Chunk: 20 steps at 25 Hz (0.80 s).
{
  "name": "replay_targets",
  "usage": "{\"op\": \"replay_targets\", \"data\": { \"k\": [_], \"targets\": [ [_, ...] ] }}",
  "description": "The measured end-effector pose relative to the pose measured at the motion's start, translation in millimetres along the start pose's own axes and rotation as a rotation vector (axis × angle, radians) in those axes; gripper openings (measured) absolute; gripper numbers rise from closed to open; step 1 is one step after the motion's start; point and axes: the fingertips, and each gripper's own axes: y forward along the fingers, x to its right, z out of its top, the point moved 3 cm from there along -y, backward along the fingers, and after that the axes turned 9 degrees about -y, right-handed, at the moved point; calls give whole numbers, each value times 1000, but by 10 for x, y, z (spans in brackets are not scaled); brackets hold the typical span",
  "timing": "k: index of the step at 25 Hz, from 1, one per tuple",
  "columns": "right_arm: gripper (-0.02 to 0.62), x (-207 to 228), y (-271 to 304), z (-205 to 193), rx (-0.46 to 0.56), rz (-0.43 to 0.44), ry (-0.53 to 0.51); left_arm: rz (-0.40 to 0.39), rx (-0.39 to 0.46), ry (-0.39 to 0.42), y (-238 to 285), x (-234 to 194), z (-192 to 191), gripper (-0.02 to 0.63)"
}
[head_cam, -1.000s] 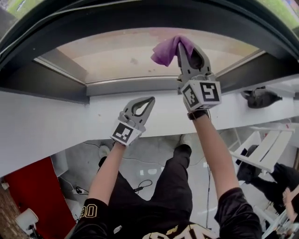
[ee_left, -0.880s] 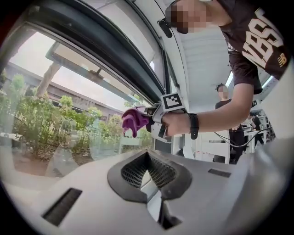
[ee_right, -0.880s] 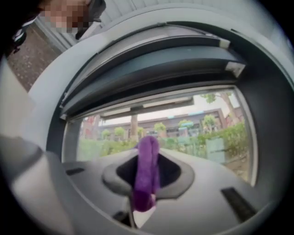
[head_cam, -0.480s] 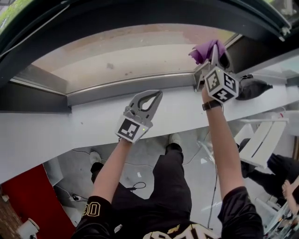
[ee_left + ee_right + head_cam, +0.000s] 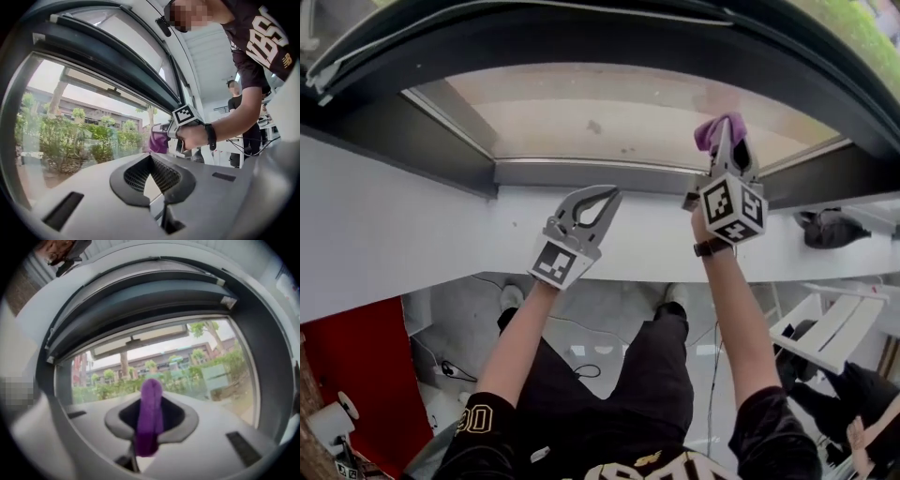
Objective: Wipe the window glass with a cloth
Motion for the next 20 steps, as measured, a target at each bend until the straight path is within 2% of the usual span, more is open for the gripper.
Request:
{"op": "replay_targets", "data": {
  "k": [3,9,11,13,15,18,20],
  "targets": [
    [72,-974,70,-85,16,150,38,87,-14,27,-543,-491,55,14],
    [72,-3431,81,-470,-4,715,-24,222,-57,89,-1533,-1089,-71,14],
    [72,-4079,106,-665,-23,823,-40,268,-50,77,-1828,-1198,-101,13],
    [72,-4517,202,-806,-36,852,-59,309,-41,55,-2058,-1268,-95,14],
    [72,-4743,293,-759,-4,842,-71,331,-41,33,-2203,-1298,-70,14],
    [72,-4735,378,-527,47,807,-61,343,-38,6,-2250,-1351,-41,14],
    [72,-4556,402,-489,46,792,-83,337,-33,1,-2156,-1345,-49,14]
  ]
}}
